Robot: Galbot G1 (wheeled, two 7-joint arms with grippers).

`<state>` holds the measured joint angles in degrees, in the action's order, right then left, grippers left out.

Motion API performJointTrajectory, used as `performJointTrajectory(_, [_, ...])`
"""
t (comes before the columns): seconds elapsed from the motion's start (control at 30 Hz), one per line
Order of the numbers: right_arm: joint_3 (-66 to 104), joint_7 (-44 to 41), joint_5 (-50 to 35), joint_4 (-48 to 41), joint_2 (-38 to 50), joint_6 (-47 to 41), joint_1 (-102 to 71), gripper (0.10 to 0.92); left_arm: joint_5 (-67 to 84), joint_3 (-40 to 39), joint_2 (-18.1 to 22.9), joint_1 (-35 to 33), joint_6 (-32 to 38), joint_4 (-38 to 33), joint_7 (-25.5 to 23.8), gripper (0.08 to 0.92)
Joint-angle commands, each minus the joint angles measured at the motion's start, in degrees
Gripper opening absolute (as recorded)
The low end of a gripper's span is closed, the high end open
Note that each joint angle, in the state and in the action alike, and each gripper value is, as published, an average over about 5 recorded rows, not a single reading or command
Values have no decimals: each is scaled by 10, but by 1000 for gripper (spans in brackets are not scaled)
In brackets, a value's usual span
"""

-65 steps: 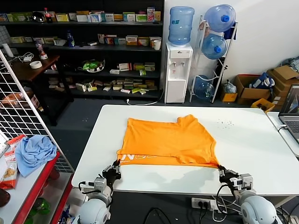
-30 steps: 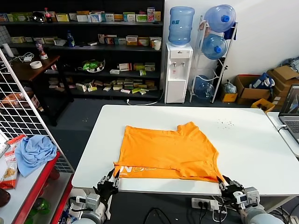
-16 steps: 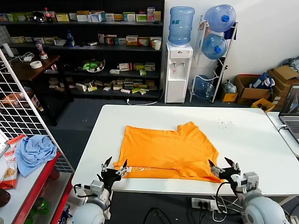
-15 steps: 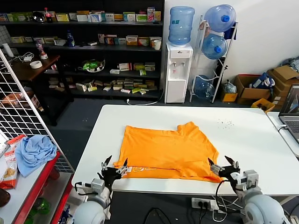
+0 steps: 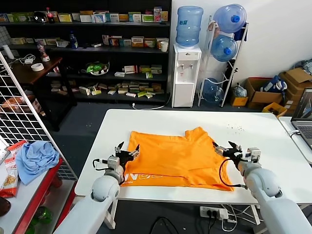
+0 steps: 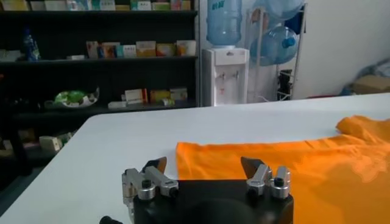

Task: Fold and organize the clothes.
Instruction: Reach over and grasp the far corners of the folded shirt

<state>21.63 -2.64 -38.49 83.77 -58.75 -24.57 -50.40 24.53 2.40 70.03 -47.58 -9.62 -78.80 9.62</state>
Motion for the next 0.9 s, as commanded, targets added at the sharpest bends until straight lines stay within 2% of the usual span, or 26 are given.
performJointTrajectory(0.03, [-43,-36,6,-168,-39,3,158,823,18,-45,41,163,-10,171,-12,823])
performJointTrajectory(0.2, [-49,-55,35,-232,-66,12,183,823,10,-44,65,196,-8,233,-22,823])
performJointTrajectory(0.43, [-48,-81,63,-292,-88,23,197,823,-15,-36,80,208,1,285,-32,823])
performJointTrajectory(0.9, [-53,-120,95,-335,-104,11,203,823,-12,-28,69,184,-28,269,-27,823])
